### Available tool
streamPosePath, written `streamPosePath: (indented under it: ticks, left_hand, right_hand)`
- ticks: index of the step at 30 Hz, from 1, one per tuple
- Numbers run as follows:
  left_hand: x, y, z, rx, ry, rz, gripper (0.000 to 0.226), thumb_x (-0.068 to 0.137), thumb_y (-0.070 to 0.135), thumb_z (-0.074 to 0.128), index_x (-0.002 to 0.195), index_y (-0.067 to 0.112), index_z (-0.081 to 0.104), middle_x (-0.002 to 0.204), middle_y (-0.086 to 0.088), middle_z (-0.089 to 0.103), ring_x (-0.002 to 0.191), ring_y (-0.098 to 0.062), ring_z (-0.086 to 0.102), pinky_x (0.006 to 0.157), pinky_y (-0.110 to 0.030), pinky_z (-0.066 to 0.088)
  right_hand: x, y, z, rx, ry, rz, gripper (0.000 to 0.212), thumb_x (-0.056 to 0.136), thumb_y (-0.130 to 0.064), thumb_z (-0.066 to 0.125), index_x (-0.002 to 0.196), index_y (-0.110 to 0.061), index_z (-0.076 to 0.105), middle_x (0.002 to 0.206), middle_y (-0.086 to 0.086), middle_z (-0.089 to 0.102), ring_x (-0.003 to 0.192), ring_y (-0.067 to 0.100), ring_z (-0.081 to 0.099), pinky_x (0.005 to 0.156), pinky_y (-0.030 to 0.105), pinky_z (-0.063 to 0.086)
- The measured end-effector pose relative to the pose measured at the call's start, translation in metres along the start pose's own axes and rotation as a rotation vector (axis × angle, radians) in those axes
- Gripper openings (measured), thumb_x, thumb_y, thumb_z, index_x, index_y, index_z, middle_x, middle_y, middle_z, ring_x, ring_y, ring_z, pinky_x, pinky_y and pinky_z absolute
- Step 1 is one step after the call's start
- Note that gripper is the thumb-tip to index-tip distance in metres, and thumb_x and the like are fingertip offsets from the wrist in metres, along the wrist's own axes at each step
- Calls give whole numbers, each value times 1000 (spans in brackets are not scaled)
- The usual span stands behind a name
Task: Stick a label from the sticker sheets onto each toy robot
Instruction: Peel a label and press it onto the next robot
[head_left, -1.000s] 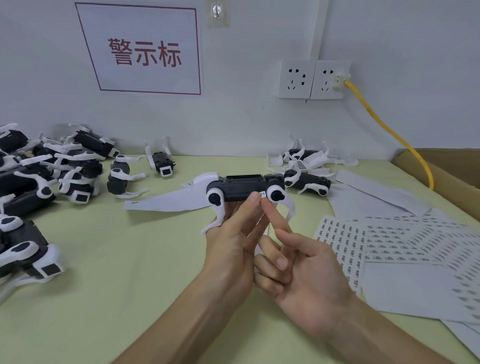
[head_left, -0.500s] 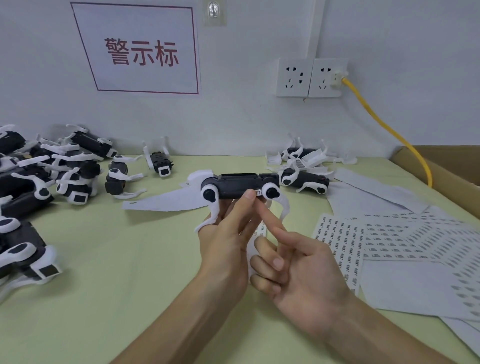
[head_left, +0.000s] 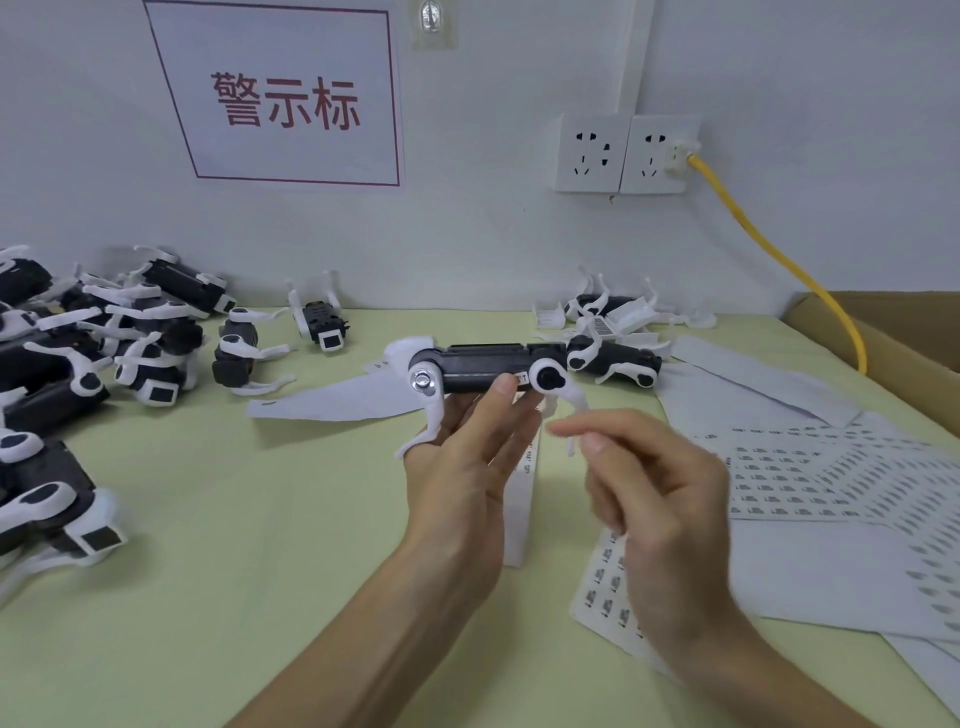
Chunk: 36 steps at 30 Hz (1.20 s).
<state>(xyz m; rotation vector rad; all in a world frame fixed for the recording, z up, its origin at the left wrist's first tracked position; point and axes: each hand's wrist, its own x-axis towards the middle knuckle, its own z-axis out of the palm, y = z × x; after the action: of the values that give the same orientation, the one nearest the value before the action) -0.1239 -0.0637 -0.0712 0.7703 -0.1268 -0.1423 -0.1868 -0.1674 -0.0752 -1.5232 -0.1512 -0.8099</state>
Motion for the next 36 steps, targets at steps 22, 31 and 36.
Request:
streamPosePath:
  ticks: [22,31,36]
  left_hand:
    - [0,-10,-6,272,38,31,26,97,26,69,110,4,73,102,-7,81,97,-21,78,84,-23,60]
    - [-2,-11,-3,280,-50,50,30,101,27,62,120,6,71,111,-6,79,103,-22,77,90,-25,59]
    - [-3,-10,-3,282,18,74,45,82,35,77,115,6,72,101,-7,81,97,-21,78,91,-25,59]
  right_hand:
    - [15,15,-7,-201,-67,97,34,91,-30,71,124,-31,63,92,-7,69,79,17,73,75,24,56]
    - [19,13,-11,-130,-30,95,29,95,-25,69,123,-31,63,89,-2,73,68,21,72,70,38,60]
    - [18,16,-10,-120,-56,118,31,94,-22,71,123,-26,63,89,0,74,65,21,73,67,27,57]
